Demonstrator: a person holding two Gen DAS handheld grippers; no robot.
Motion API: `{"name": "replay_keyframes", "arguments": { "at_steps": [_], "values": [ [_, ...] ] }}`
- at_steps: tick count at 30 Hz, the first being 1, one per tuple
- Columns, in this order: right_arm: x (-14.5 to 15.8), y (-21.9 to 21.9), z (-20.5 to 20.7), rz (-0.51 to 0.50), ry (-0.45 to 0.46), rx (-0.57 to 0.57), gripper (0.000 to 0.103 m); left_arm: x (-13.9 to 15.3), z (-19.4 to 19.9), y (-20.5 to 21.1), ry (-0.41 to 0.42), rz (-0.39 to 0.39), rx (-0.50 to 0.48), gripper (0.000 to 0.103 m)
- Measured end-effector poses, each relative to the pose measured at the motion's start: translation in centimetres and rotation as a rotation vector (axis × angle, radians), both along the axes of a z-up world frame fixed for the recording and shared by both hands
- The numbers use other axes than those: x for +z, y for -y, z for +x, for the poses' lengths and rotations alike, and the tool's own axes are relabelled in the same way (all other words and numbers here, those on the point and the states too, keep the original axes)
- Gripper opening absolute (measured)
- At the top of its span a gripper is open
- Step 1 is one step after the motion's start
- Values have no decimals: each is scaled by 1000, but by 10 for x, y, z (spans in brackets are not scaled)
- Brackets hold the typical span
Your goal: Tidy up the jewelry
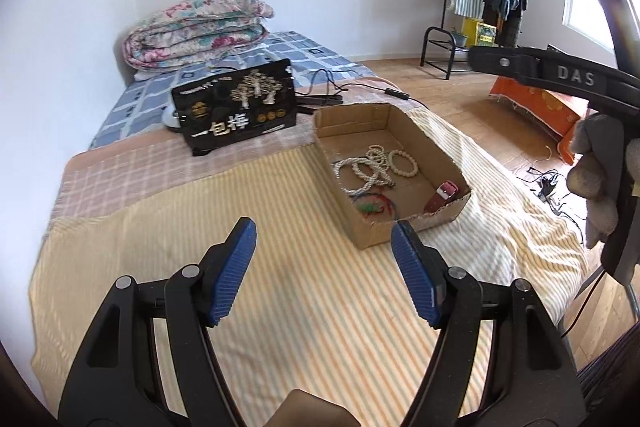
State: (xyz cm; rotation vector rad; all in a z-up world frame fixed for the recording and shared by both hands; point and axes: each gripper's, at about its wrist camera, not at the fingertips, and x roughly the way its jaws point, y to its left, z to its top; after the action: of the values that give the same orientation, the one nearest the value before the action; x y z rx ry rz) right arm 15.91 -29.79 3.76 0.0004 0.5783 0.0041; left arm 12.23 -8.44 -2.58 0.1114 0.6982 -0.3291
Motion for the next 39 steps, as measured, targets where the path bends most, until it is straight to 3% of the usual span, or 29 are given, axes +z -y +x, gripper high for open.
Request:
{"name": "replay_keyframes", "arguments": {
  "at_steps": [3,10,13,25,39],
  "values": [
    [3,-1,-15,8,17,-7,103,5,-11,-7,23,-3,17,88],
    [5,-8,-45,23,43,-26,103,18,-30,-13,75,15,41,90],
    [5,-9,-55,23,53,-37,103,21,-39,-13,107,29,45,103],
    [-1,-12,-65,17,73,-62,103,13,-51,-1,139,151,50,103],
    [-10,-24,-65,-20,58,-44,103,10,-51,-4,124,154,70,103]
  ]
}}
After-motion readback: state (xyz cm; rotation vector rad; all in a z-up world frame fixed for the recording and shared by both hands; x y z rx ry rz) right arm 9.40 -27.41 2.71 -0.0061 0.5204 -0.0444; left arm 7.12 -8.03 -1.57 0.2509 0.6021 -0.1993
